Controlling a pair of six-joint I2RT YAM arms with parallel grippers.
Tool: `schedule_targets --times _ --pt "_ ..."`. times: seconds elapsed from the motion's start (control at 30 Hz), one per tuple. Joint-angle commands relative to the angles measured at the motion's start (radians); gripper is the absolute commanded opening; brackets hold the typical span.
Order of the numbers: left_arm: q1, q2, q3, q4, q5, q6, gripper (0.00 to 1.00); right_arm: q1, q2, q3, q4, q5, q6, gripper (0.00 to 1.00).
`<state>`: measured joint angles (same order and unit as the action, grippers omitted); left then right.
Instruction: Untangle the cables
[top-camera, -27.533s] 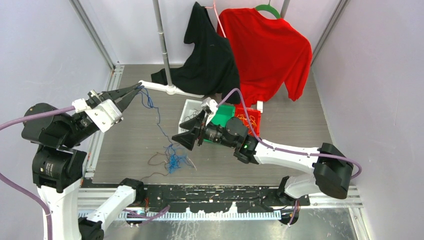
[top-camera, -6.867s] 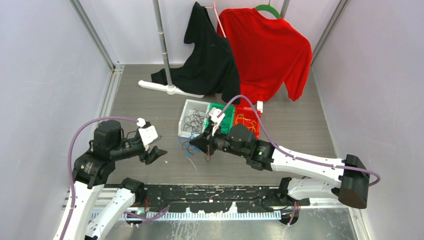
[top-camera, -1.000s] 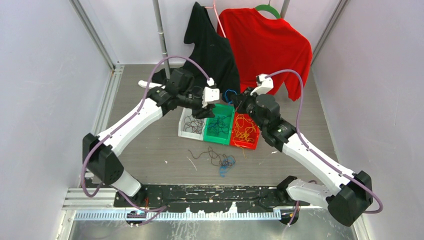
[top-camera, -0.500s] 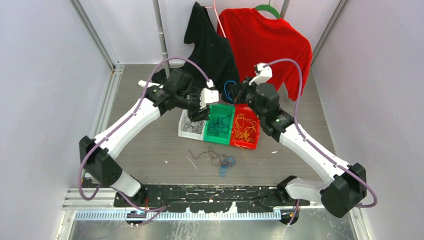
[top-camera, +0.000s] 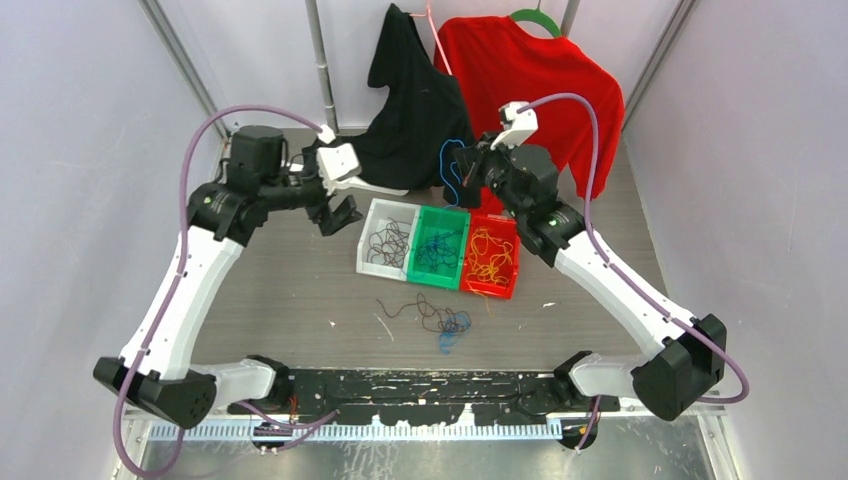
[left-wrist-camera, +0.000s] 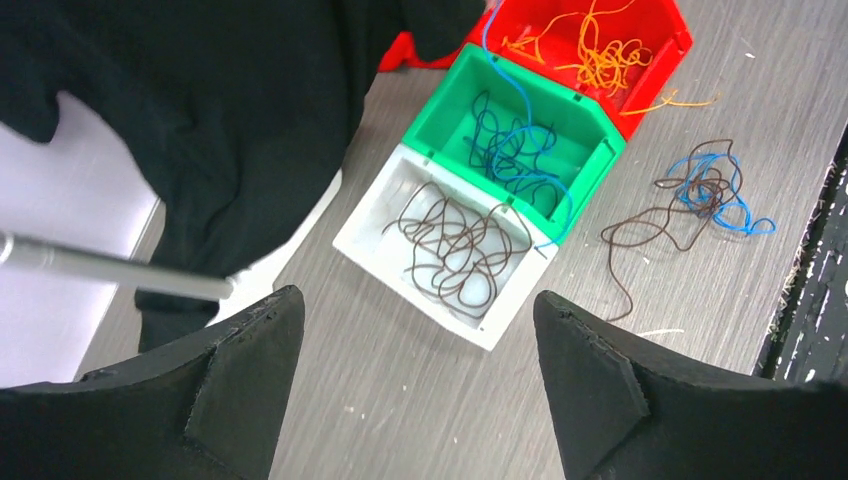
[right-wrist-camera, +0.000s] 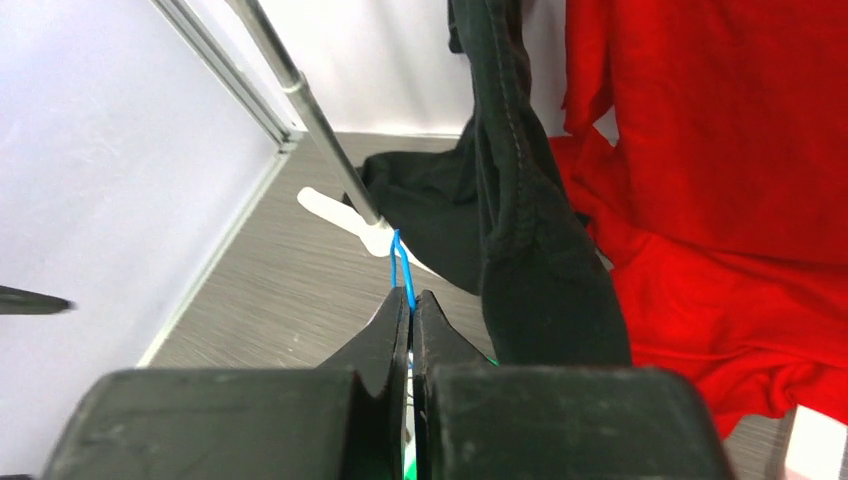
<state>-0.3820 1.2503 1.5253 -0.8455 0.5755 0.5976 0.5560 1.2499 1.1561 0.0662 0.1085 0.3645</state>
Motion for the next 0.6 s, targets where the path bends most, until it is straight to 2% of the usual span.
schedule_targets --times 0.0,0.17,0.4,0.57 --pt "0.055 -0.088 -0.023 -0.049 0.023 -0.026 0.85 -0.004 -0.007 0.061 -0.004 0.051 -0.119 0.01" --pt "0.062 -0.130 -0.049 -0.059 0.032 -0.032 0.85 -0.013 0.030 0.178 -0.049 0.025 -0.167 0.01" --pt "0.062 -0.157 -0.068 -0.058 0.024 -0.042 0.86 -0.014 0.040 0.175 -0.013 0.031 -0.169 0.01" --pt "0.062 -0.173 -0.086 -0.054 0.029 -0.048 0.87 -0.015 0.062 0.234 -0.027 0.018 -0.187 0.01"
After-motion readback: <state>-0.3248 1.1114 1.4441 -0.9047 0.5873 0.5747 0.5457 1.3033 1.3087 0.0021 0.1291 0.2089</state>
